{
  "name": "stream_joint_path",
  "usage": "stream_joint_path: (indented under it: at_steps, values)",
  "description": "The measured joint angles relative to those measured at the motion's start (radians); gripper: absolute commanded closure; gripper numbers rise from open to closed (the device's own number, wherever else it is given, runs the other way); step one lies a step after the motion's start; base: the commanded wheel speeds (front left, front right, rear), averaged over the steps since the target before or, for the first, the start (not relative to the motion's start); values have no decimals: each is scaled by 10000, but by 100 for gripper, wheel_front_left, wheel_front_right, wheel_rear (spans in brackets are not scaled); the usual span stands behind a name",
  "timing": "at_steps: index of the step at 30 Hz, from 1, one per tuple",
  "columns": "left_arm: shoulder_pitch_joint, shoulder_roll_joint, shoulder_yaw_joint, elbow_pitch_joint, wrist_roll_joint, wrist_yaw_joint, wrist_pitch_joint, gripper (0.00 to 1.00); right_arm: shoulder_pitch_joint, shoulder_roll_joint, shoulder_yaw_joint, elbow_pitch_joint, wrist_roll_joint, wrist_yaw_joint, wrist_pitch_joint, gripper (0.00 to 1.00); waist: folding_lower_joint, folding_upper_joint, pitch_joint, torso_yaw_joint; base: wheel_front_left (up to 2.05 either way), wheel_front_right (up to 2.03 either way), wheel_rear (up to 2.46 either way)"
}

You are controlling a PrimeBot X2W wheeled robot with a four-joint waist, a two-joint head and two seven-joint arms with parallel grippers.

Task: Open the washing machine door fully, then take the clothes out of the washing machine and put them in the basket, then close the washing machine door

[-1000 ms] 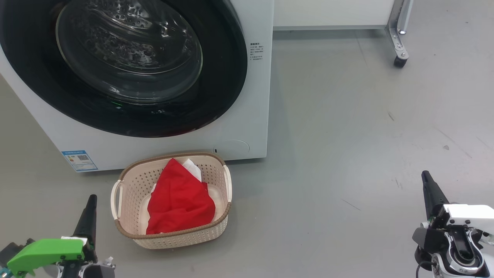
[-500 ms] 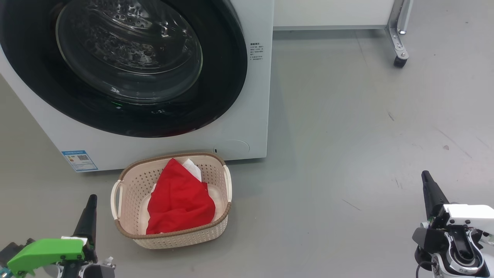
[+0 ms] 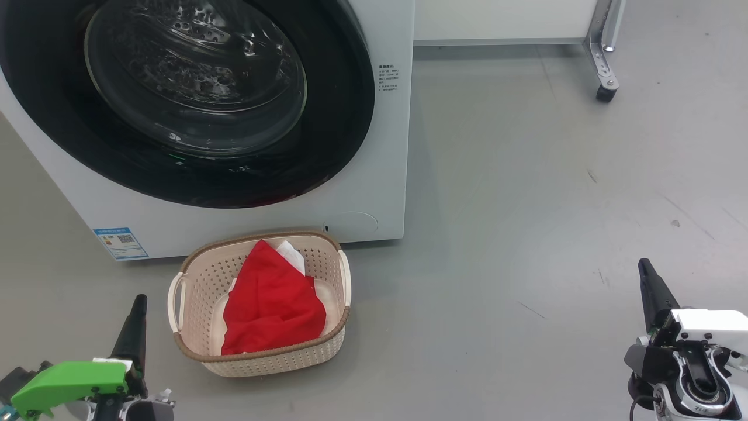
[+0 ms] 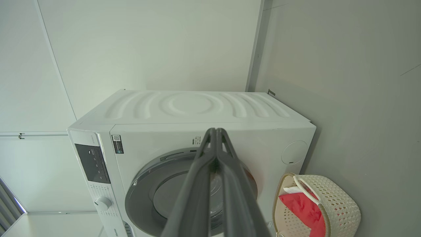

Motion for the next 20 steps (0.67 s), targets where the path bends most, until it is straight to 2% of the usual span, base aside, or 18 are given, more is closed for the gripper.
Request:
stream_joint_path:
  at_steps: [20]
  values:
    - [0,0,-2,-4,0,0,0,100,1,0,6,-4,0,0,0,100,0,0,0,0,0,0,0]
